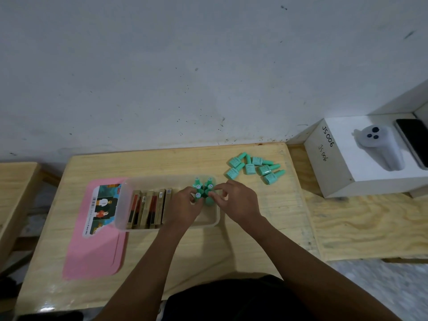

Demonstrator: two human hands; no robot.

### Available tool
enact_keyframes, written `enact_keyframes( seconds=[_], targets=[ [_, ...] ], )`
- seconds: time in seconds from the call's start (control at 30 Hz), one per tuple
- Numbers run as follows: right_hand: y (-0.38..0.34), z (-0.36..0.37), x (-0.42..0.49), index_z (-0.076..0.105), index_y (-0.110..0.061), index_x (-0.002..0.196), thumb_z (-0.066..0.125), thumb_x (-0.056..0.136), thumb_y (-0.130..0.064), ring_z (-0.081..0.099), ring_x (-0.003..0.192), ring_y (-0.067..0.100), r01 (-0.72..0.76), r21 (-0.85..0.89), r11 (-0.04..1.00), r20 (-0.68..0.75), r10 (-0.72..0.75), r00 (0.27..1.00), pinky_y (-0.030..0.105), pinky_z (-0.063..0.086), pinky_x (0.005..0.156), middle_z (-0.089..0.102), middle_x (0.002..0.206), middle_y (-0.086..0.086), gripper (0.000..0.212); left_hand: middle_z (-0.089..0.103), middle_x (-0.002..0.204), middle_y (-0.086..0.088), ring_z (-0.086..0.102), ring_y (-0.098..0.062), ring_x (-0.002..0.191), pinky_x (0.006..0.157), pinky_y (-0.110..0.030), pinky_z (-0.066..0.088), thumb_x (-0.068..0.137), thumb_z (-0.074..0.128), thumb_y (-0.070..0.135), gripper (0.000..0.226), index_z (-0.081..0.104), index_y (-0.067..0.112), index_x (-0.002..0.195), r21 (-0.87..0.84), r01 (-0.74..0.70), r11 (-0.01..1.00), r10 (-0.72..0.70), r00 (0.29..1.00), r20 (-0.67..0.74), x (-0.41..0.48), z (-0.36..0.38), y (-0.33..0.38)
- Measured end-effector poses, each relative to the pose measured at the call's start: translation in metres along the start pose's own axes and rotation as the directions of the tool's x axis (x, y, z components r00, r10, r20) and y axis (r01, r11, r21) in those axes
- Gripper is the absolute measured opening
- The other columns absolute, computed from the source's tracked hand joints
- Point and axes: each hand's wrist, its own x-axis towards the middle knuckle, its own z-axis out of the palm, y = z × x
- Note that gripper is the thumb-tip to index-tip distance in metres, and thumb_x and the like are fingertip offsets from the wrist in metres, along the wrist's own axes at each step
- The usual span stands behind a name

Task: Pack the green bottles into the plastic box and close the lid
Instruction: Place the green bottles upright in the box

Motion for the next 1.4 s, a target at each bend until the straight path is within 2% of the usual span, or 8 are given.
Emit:
enact_keyframes(
  seconds=[0.2,0.4,0.67,0.9,1.0,1.1,1.3,1.4],
  targets=[
    [0.056,-0.034,-0.005,0.071,-0.028,0.104,0.054,0.093,-0.046,0.058,0.077,0.009,-0.383,0.17,0.908,-0.06,0.397,0.916,0.026,0.043,0.062,0.065,0.089,-0.01,0.027,0.061,0.074,0.003,0.054,-0.014,0.064,0.052,-0.025,0.036,0.083,0.063,0.036,0.018,0.062,0.02,0.09,0.054,-0.126,0.991,0.134,0.971,-0.196,-0.001,-0.005,0.032],
    [0.14,-0.051,-0.008,0.072,-0.014,0.111,0.055,0.092,-0.027,0.063,0.102,0.021,-0.704,0.356,0.614,0.241,0.668,0.704,0.03,0.046,0.087,0.071,0.113,0.007,0.029,0.06,0.08,0.007,0.055,-0.013,0.075,0.054,-0.026,0.041,0.087,0.059,0.033,0.019,0.065,0.021,0.1,0.024,-0.337,0.941,0.338,0.938,-0.081,0.025,0.041,0.093],
    [0.177,-0.059,0.003,0.067,-0.009,0.12,0.051,0.096,-0.022,0.059,0.105,0.02,-0.73,0.345,0.589,0.357,0.637,0.683,0.032,0.045,0.092,0.067,0.118,0.008,0.031,0.056,0.131,-0.007,0.052,-0.027,0.121,0.097,-0.041,0.046,0.092,0.052,0.029,0.04,0.052,0.015,0.13,0.06,-0.354,0.933,0.32,0.897,0.305,0.082,0.12,0.143],
    [0.186,-0.051,0.04,0.074,-0.007,0.101,0.053,0.09,-0.034,0.066,0.097,0.03,-0.77,0.359,0.528,0.363,0.681,0.636,0.047,0.054,0.089,0.072,0.102,0.015,0.035,0.062,0.116,-0.008,0.058,-0.029,0.109,0.089,-0.042,0.05,0.09,0.05,0.021,0.03,0.063,0.018,0.117,0.331,-0.428,0.841,0.263,0.858,0.441,0.117,0.147,0.174],
    [0.188,-0.045,0.052,0.074,-0.009,0.082,0.055,0.08,-0.053,0.07,0.086,0.03,-0.825,0.304,0.476,0.398,0.724,0.564,0.043,0.057,0.079,0.073,0.088,0.013,0.048,0.068,0.11,-0.006,0.063,-0.028,0.103,0.083,-0.037,0.051,0.088,0.056,0.024,0.022,0.067,0.017,0.107,0.376,-0.41,0.831,0.23,0.869,0.438,0.125,0.151,0.182],
    [0.19,-0.041,0.061,0.073,-0.009,0.094,0.055,0.069,-0.066,0.07,0.086,0.026,-0.851,0.235,0.47,0.413,0.744,0.525,0.035,0.055,0.072,0.074,0.093,0.011,0.065,0.069,0.106,-0.004,0.064,-0.026,0.099,0.078,-0.035,0.049,0.088,0.059,0.029,0.019,0.068,0.019,0.102,0.392,-0.431,0.812,0.234,0.858,0.458,0.13,0.152,0.188],
    [0.186,-0.04,0.065,0.061,-0.001,0.119,0.064,0.084,-0.045,0.065,0.105,0.028,-0.873,0.298,0.387,0.399,0.78,0.482,0.033,0.051,0.074,0.067,0.115,0.014,0.056,0.068,0.105,-0.004,0.064,-0.026,0.095,0.076,-0.035,0.049,0.087,0.06,0.038,0.023,0.067,0.019,0.098,0.408,-0.484,0.774,0.255,0.828,0.5,0.133,0.151,0.19],
    [0.183,-0.047,0.057,0.072,-0.005,0.094,0.059,0.087,-0.043,0.066,0.092,0.026,-0.828,0.369,0.423,0.334,0.77,0.543,0.036,0.05,0.071,0.07,0.094,0.012,0.041,0.068,0.105,-0.003,0.064,-0.025,0.094,0.076,-0.036,0.048,0.088,0.059,0.038,0.025,0.068,0.02,0.102,0.419,-0.527,0.739,0.296,0.813,0.501,0.129,0.152,0.188]
  ],
)
